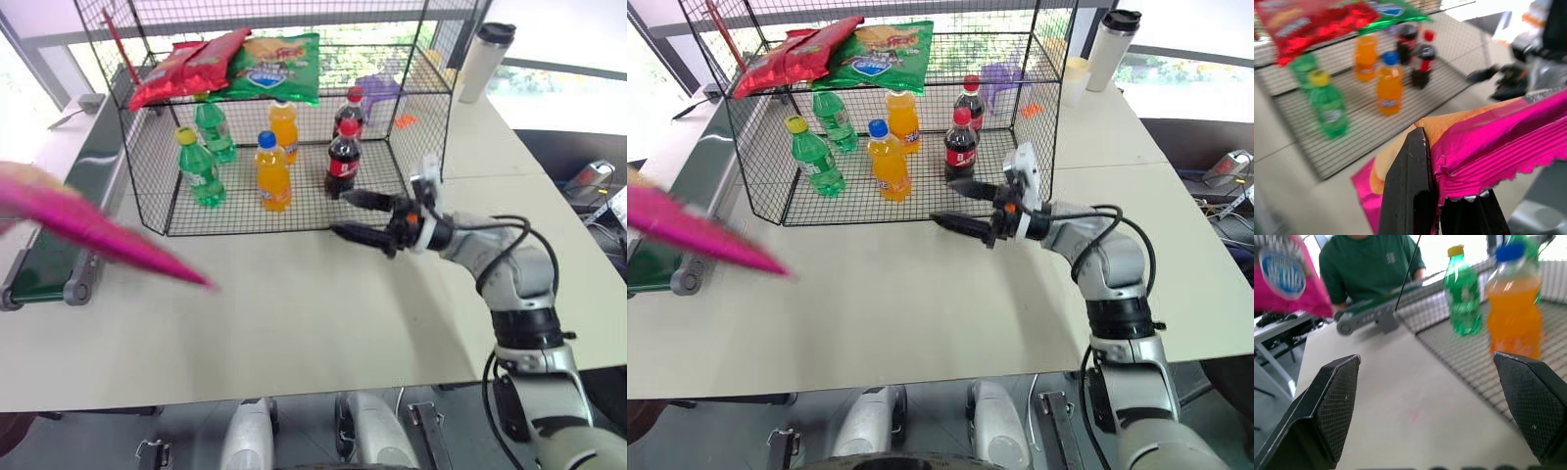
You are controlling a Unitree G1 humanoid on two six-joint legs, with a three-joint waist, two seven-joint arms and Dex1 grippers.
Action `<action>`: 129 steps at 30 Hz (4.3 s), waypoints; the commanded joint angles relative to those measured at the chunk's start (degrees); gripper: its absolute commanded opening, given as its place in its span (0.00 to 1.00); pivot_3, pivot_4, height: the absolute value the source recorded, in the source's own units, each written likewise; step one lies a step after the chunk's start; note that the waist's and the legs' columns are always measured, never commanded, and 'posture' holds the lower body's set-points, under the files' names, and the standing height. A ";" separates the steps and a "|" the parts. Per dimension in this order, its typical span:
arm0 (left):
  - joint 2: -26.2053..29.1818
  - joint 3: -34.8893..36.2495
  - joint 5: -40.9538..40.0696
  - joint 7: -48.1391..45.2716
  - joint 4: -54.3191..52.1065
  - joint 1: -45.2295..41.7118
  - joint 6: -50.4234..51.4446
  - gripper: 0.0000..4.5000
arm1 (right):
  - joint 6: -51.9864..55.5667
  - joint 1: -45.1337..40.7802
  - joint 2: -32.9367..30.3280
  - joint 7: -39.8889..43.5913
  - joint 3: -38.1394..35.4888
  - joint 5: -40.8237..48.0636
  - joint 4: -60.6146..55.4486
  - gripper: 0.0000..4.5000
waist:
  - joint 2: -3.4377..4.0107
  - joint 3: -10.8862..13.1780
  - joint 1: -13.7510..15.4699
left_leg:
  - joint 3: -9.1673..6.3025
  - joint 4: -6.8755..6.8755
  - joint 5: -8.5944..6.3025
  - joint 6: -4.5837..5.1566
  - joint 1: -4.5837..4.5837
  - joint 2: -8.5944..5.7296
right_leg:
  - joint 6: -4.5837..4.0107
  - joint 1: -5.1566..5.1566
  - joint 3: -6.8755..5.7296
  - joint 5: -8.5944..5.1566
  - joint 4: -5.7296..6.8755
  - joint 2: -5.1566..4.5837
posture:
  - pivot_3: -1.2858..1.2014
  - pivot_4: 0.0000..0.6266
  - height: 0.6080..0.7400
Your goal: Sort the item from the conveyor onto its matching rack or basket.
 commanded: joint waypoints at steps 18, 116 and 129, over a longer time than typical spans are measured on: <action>-21.42 -23.10 -17.38 35.85 7.29 -25.03 -7.18 0.02 | -12.85 1.35 16.96 -12.06 12.07 -7.99 -10.96 1.00 | -0.15 -0.05 0.11 | -0.11 0.26 0.08 -0.12 0.01 0.02 | 0.05 0.13 0.03 0.03 0.18 0.06 | 0.52 0.24 1.00; -33.69 -30.37 -18.17 45.82 -7.66 -1.61 -39.69 0.50 | -32.22 -19.91 -9.37 -39.63 1.74 -38.29 3.44 0.00 | -0.18 -0.03 0.41 | 0.09 0.20 0.11 -0.16 -0.04 -0.12 | 0.07 0.15 0.13 0.05 -0.13 -0.12 | 0.52 0.24 1.00; -37.20 -31.32 -15.20 46.40 -11.98 7.17 -45.64 0.50 | -33.86 -38.59 -1.92 -60.33 19.01 -69.92 37.67 0.00 | -0.18 -0.02 0.18 | 0.07 0.19 0.12 -0.16 -0.11 -0.11 | 0.12 0.07 0.18 0.07 -0.14 -0.07 | 0.52 0.24 1.00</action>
